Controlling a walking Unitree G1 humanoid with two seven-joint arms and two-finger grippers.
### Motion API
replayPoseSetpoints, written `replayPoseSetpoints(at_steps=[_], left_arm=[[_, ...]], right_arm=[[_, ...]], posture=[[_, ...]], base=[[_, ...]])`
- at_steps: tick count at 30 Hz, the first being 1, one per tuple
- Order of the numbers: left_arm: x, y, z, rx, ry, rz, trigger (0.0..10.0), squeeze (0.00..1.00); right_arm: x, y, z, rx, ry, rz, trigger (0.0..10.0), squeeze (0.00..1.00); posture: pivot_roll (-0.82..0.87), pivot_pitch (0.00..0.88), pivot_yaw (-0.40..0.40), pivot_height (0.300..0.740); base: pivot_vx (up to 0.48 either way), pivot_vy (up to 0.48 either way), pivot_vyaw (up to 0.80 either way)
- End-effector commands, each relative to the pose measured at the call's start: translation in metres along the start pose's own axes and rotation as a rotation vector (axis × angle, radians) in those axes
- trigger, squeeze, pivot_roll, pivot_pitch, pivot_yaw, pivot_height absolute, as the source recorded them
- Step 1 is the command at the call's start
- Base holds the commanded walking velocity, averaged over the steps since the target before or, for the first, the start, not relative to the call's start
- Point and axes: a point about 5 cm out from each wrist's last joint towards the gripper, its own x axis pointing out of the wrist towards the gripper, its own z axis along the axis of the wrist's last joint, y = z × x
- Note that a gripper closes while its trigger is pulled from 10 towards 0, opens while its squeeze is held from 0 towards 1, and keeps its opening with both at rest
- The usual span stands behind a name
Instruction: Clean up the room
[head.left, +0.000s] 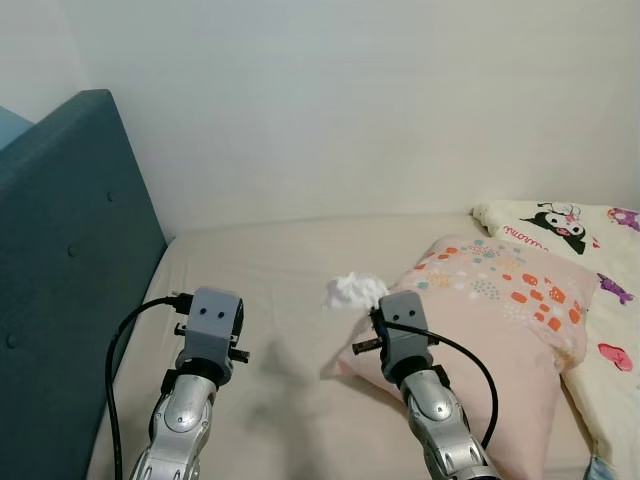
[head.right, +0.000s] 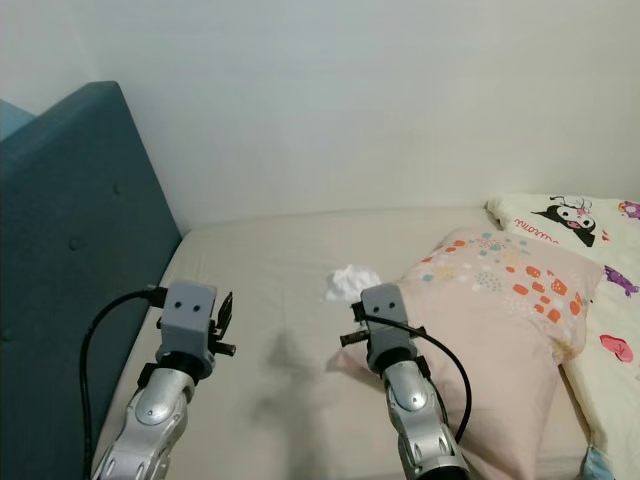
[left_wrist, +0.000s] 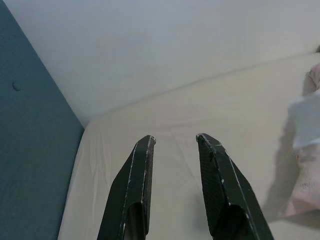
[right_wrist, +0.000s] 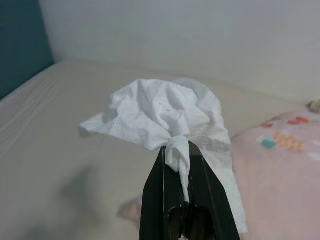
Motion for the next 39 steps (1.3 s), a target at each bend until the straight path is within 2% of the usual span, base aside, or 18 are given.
replayPoseSetpoints(at_steps=[1,7,17,39], left_arm=[[-0.0041,-0.0015,-0.0088,0.008,0.030,-0.009,10.0,0.00],[-0.0062,-0.0011,-0.0099,0.004,0.033,-0.011,10.0,0.00],[-0.0055,-0.0026,-0.0091,0.009,0.028,-0.020,10.0,0.00],[-0.0073,-0.0035,-0.0106,0.026,0.031,-0.024,10.0,0.00]], right_arm=[[-0.0014,0.0047,-0.0057,0.004,0.029,0.025,10.0,0.00],[-0.0023,0.0087,-0.0047,-0.021,0.015,0.048,10.0,0.00],[-0.0019,0.0087,-0.0066,0.006,0.025,0.050,10.0,0.00],[0.0004,0.0096,-0.0069,0.010,0.041,0.056,10.0,0.00]], posture=[[0.06,0.000,-0.021,0.740],[0.06,0.000,-0.023,0.740],[0.06,0.000,-0.022,0.740],[0.06,0.000,-0.032,0.740]], base=[[0.000,0.000,0.00],[0.000,0.000,0.00],[0.000,0.000,0.00],[0.000,0.000,-0.79]])
